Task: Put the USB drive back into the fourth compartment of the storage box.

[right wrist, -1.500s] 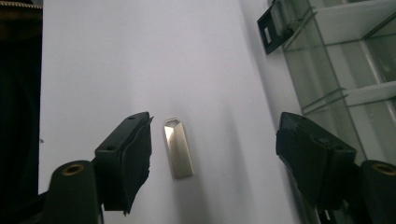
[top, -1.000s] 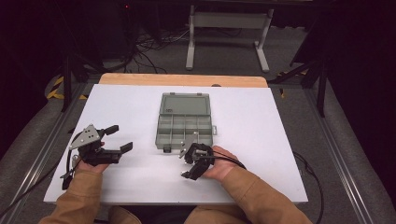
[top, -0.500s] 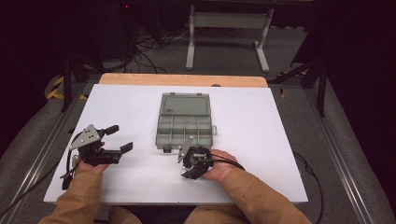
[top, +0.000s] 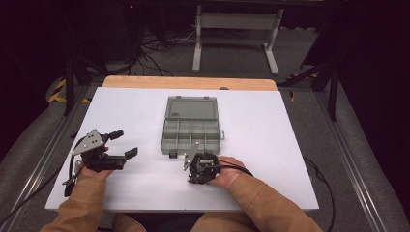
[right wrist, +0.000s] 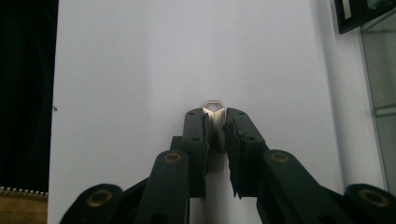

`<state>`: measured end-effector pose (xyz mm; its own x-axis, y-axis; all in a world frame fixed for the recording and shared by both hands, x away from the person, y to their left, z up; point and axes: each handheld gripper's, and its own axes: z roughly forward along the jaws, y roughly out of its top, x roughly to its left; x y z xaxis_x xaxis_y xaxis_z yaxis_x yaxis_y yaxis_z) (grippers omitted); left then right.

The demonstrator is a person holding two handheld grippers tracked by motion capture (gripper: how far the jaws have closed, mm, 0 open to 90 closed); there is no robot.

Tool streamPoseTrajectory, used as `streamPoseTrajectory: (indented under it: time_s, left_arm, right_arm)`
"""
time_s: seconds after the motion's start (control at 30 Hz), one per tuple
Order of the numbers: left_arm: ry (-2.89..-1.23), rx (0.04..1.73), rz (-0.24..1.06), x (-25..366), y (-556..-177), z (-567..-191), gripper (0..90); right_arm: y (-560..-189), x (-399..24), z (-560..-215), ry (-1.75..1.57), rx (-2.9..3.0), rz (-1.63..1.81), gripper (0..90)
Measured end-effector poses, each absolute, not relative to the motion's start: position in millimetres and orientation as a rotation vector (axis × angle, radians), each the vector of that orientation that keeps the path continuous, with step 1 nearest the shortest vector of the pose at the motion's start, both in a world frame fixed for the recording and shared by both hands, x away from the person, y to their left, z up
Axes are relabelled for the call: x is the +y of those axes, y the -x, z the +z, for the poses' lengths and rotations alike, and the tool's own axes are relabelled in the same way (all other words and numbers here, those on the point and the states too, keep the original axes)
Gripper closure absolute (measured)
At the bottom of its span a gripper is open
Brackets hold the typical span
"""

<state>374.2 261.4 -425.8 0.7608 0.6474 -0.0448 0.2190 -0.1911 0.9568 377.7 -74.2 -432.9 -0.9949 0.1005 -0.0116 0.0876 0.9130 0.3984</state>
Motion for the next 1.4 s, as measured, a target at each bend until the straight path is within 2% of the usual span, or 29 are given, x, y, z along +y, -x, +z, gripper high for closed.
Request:
streamPoseTrajectory:
  time_s: [0.7, 1.4]
  left_arm:
    - [-1.759, 0.685, 0.445, 261.7, -374.5, -426.0, 10.9]
    - [-1.76, 0.685, 0.447, 261.8, -374.8, -426.0, 10.8]
  right_arm:
    - [-380.2, -79.4, -406.3, -0.13, 2.987, 0.712, 79.3]
    - [-401.6, -96.5, -370.2, -0.169, 2.889, 0.816, 79.3]
